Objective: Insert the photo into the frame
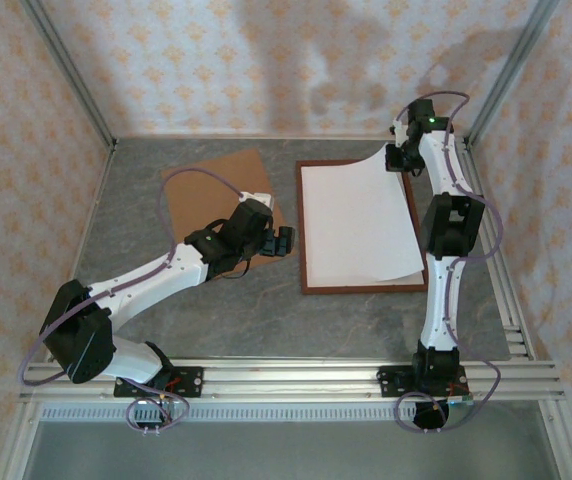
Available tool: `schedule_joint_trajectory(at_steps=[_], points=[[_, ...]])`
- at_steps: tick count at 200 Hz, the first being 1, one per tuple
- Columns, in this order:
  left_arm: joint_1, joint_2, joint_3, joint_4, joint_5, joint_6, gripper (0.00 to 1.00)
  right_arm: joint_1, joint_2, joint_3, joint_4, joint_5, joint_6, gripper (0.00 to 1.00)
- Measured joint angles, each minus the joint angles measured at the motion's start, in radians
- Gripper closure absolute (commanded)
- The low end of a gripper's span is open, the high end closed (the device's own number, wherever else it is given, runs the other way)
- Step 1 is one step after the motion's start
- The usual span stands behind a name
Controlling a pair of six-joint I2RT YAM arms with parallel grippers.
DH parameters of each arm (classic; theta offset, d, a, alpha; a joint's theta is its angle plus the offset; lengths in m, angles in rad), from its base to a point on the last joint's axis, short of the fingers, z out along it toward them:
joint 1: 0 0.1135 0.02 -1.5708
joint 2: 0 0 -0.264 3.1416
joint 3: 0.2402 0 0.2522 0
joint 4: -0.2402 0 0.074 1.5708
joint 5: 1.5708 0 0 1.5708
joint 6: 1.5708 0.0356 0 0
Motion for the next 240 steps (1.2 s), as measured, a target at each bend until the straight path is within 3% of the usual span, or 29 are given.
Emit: schedule_joint_trajectory(at_steps=[70,132,240], points=[[0.000,0.000,0.000,0.000,0.003,0.000,0.03,-0.017,0.000,-0.027,0.000,-0.029,0.070,0.94],[0.000,0.000,0.000,0.000,0.005,0.000,0.03,-0.029,0.014,-0.044,0.001,-0.032,0.094,0.65],[0.005,0.000,0.000,0.000,0.006,0.000,0.02,-0.029,0.079,-0.039,0.019,0.032,0.159,0.40]])
